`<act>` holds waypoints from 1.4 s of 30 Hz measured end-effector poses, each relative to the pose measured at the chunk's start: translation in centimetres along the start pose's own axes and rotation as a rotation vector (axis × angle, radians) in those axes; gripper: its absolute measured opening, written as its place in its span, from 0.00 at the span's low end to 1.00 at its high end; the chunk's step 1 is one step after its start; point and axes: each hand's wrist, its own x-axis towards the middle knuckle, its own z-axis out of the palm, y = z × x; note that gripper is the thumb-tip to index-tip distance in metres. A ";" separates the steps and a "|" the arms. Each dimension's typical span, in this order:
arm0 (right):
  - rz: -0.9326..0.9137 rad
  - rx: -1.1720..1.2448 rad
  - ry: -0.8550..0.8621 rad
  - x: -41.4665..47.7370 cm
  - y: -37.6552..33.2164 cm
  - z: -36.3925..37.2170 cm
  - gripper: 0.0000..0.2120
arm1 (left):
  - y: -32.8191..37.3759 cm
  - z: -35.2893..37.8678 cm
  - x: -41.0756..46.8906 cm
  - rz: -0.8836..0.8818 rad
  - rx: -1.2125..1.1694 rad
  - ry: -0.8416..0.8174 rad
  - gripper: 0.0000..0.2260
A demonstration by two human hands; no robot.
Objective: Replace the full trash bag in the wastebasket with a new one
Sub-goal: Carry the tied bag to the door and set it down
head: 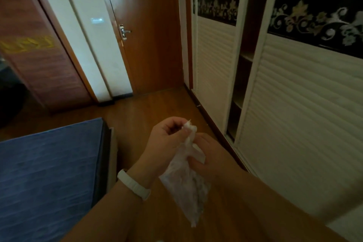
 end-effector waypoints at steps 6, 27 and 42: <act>0.053 0.009 -0.040 12.7 2.2 4.8 0.18 | -2.1 -7.7 10.5 0.014 -0.048 -0.018 0.04; -0.043 0.083 -0.142 48.0 9.7 15.9 0.18 | -8.6 -25.3 40.0 -0.007 -0.078 0.093 0.14; -0.134 0.160 -0.245 73.1 20.5 16.4 0.19 | -11.0 -28.6 64.7 -0.087 -0.025 0.228 0.11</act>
